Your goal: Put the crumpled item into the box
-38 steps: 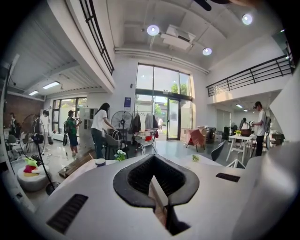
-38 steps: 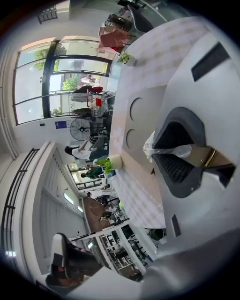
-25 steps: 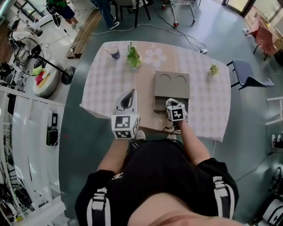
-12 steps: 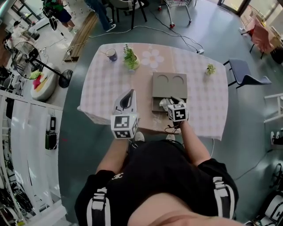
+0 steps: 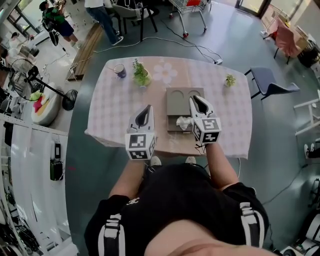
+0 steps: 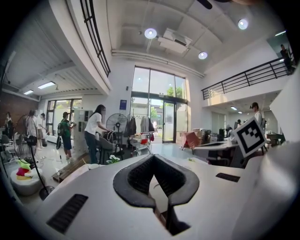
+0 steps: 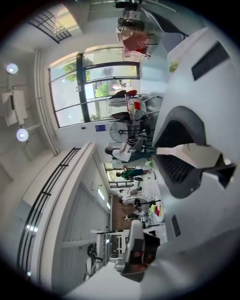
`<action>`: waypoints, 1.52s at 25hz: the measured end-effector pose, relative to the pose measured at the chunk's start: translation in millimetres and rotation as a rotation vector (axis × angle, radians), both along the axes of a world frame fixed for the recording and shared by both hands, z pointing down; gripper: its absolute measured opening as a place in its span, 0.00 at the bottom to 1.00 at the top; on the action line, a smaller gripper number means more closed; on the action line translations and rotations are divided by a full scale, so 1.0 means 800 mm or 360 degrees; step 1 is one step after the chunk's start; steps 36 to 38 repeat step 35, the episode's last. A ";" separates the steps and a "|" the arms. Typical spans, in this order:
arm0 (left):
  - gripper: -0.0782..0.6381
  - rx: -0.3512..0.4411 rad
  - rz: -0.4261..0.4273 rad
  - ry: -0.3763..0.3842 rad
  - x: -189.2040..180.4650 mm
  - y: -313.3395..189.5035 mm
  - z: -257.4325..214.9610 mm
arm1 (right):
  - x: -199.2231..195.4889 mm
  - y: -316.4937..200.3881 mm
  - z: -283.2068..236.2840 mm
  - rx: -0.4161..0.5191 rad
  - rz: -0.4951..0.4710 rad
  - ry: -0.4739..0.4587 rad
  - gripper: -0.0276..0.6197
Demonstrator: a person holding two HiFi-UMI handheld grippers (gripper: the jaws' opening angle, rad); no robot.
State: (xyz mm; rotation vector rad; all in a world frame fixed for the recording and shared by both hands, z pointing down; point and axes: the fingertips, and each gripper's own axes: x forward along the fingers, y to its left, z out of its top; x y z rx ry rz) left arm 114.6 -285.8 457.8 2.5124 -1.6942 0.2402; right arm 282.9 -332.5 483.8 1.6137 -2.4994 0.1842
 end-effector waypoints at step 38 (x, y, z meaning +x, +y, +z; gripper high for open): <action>0.10 0.0085 0.0110 -0.0003 0.027 0.012 -0.031 | 0.027 0.064 -0.116 0.0419 0.0133 -0.0148 0.05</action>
